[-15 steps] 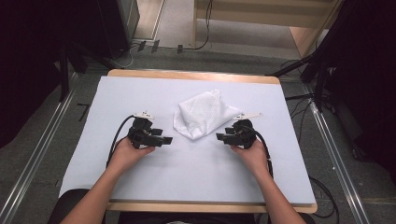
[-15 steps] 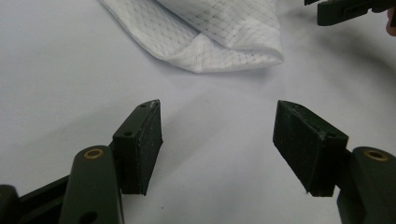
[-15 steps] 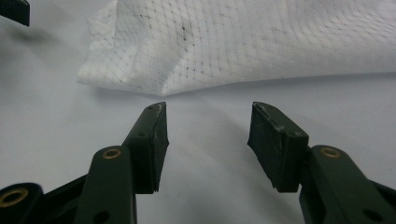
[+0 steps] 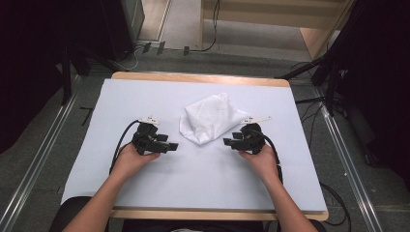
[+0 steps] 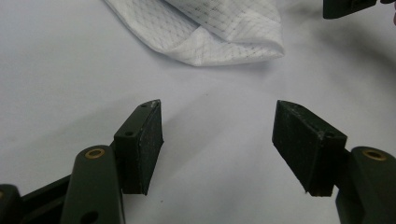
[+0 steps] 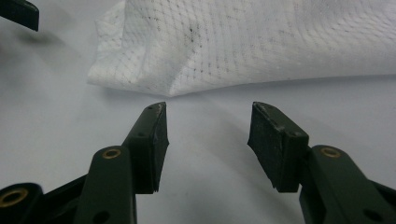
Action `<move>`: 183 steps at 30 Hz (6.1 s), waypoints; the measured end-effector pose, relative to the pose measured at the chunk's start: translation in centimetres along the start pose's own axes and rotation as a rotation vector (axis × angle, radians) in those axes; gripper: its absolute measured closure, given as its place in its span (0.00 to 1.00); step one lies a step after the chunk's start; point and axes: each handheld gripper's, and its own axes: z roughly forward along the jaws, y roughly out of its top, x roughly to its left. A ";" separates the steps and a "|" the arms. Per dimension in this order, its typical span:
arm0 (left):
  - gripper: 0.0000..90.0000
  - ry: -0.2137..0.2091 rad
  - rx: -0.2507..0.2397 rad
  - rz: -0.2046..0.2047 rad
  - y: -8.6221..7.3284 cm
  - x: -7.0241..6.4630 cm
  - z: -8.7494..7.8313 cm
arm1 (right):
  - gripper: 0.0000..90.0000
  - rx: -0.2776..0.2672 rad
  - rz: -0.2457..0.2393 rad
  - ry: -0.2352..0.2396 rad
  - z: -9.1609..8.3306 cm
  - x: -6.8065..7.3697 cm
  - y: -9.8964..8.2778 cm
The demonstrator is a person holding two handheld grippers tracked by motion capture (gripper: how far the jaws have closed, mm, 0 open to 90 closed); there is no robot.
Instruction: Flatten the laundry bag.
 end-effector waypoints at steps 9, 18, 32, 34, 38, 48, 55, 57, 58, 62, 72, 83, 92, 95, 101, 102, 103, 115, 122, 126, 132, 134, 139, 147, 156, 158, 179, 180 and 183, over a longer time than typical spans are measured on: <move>0.38 0.006 0.005 0.003 -0.3 -0.1 -0.1 | 0.54 -0.003 -0.011 0.002 0.0 0.2 0.2; 0.38 0.010 0.004 0.000 -0.7 -0.2 -0.5 | 0.56 -0.001 -0.038 0.013 0.2 0.9 0.9; 0.38 0.034 -0.020 -0.007 -2.1 -0.5 -1.9 | 0.58 0.009 -0.060 0.032 1.3 1.9 2.6; 0.38 0.036 -0.023 -0.012 -2.2 -0.5 -2.0 | 0.58 0.010 -0.067 0.037 1.6 2.0 2.8; 0.38 0.046 -0.026 -0.020 -2.6 -0.5 -2.4 | 0.58 0.007 -0.080 0.042 1.8 2.2 3.2; 0.39 0.065 -0.029 -0.042 -3.5 -0.4 -3.3 | 0.58 0.014 -0.101 0.055 2.6 2.7 4.1; 0.39 0.073 -0.026 -0.049 -3.9 -0.3 -3.6 | 0.58 0.024 -0.103 0.060 3.1 3.0 4.6; 0.39 0.075 -0.030 -0.057 -4.1 -0.3 -3.7 | 0.58 0.018 -0.107 0.059 3.1 2.9 4.9; 0.39 0.072 -0.030 -0.055 -4.2 -0.2 -3.8 | 0.58 0.015 -0.105 0.057 3.1 2.9 5.1; 0.39 0.077 -0.034 -0.063 -4.4 -0.2 -4.0 | 0.58 0.007 -0.106 0.060 3.2 2.9 5.7; 0.39 0.092 -0.044 -0.080 -5.1 -0.1 -4.7 | 0.55 0.045 -0.119 0.060 4.6 3.0 7.2; 0.39 0.103 -0.035 -0.081 -5.3 -0.1 -4.8 | 0.44 0.047 -0.131 0.039 6.4 3.0 9.1; 0.39 0.104 -0.037 -0.079 -5.3 -0.2 -4.8 | 0.40 0.038 -0.146 0.034 7.8 3.3 10.6; 0.39 0.105 -0.035 -0.077 -5.3 -0.2 -4.8 | 0.39 0.043 -0.156 0.039 8.8 3.6 11.4; 0.39 0.104 -0.039 -0.081 -5.4 -0.1 -4.8 | 0.39 0.072 -0.166 0.041 11.1 3.7 11.2; 0.39 0.104 -0.039 -0.081 -5.4 -0.1 -4.8 | 0.39 0.079 -0.171 0.043 11.5 3.8 11.1; 0.39 0.105 -0.041 -0.084 -5.4 -0.1 -4.9 | 0.39 0.079 -0.171 0.043 11.5 3.8 11.1; 0.39 0.109 -0.033 -0.080 -5.5 -0.1 -4.9 | 0.66 0.071 -0.270 0.029 12.4 5.1 9.6; 0.39 0.112 -0.035 -0.080 -5.5 -0.1 -5.0 | 0.98 0.096 -0.237 0.095 12.1 4.7 9.6; 0.39 0.110 -0.033 -0.078 -5.5 -0.1 -5.0 | 1.00 0.100 -0.245 0.083 12.0 4.9 9.7; 0.39 0.110 -0.048 -0.082 -5.5 0.0 -5.3 | 1.00 0.103 -0.260 0.074 11.4 5.5 9.9; 0.39 0.110 -0.049 -0.083 -5.5 0.0 -5.3 | 1.00 0.109 -0.256 0.072 11.0 5.7 10.0; 0.39 0.110 -0.052 -0.080 -5.5 0.0 -5.3 | 1.00 0.096 -0.264 0.093 10.6 6.1 10.1; 0.42 0.101 -0.046 -0.080 -5.2 -0.2 -4.9 | 1.00 0.059 -0.264 0.094 9.3 6.4 9.3; 0.49 0.087 -0.038 -0.064 -4.1 -0.6 -3.7 | 1.00 0.018 -0.246 0.112 6.8 6.2 9.2; 0.56 0.068 -0.037 -0.068 -3.6 -0.7 -3.4 | 1.00 0.006 -0.236 0.112 6.2 5.9 8.9; 1.00 -0.049 -0.023 0.044 2.4 -1.6 4.0 | 0.99 0.024 -0.219 0.102 7.0 5.9 7.2; 1.00 -0.049 -0.023 0.044 2.4 -1.6 4.0 | 0.99 0.024 -0.219 0.102 7.0 5.9 7.2; 0.99 -0.025 -0.041 0.039 2.6 -1.8 4.7 | 0.99 0.025 -0.207 0.111 7.0 5.7 7.2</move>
